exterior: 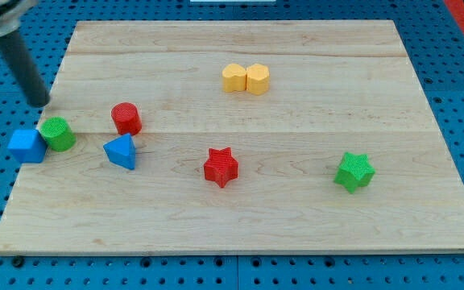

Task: Move the green circle and the blue cube to the left of the blue triangle

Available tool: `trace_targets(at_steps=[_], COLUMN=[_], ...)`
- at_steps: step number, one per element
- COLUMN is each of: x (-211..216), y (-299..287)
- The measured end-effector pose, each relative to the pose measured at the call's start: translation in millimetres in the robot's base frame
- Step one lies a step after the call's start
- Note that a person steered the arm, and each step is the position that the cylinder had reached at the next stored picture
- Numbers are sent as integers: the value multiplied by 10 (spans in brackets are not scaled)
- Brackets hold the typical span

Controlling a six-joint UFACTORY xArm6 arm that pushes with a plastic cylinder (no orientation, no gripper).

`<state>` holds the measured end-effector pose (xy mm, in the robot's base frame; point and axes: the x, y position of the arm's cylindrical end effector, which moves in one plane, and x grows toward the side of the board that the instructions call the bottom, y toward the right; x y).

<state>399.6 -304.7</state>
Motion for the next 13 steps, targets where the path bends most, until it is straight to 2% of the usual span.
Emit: trace_targets(at_steps=[2,4,6,7,8,10,11,12,13], x=[67,711,851,1177,1433,1254,1305,1436,1042], y=[-3,-4,50,175,23,830,680,2,253])
